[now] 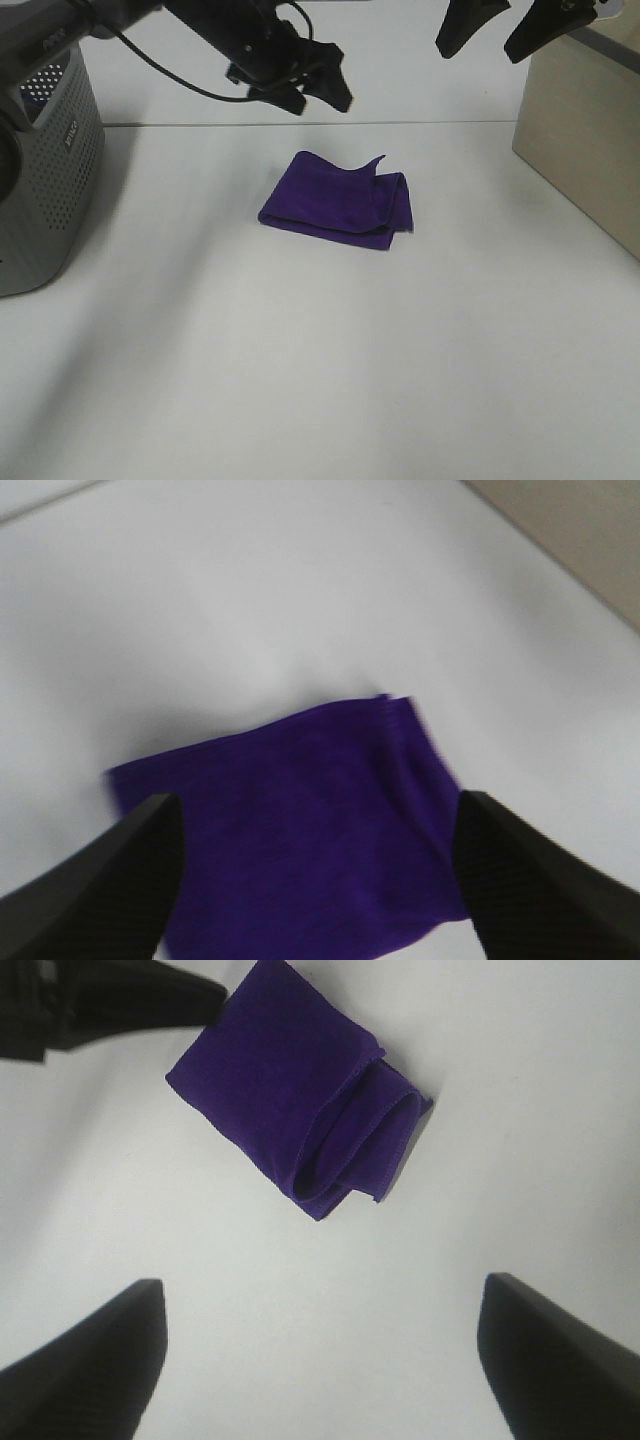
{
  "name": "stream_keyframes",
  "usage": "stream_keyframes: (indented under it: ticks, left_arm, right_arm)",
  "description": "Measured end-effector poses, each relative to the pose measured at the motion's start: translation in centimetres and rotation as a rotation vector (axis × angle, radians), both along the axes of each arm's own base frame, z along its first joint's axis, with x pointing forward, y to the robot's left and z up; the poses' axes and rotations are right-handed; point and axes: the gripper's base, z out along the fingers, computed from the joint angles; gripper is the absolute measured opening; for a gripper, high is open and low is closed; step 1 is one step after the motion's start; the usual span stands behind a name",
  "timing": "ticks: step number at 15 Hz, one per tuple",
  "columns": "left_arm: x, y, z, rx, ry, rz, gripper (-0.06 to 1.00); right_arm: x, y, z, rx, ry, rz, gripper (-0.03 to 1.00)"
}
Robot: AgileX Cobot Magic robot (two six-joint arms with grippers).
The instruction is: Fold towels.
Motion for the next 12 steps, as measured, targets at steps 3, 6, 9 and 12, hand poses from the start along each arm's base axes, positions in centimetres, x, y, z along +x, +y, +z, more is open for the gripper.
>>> stream_keyframes:
  ticks: [3,6,9,12]
  left_arm:
    - [1.4,5.3,3.7,0.229,-0.103,0.207,0.69]
    - [1.6,8.6,7.0,0.232,-0.146,0.337,0.69]
    - [1.1,12.0,11.0,0.237,-0.224,0.379,0.69]
    - [-0.1,15.8,13.9,0.302,-0.251,0.440,0.69]
  right_arm:
    - [0.1,0.1,0.0,-0.012,-0.046,0.070,0.83]
    - [0.7,2.5,-0.5,0.074,-0.138,0.228,0.83]
    - [0.8,5.8,-3.3,0.055,-0.089,0.326,0.82]
    - [0.9,6.4,-3.3,0.034,-0.062,0.255,0.82]
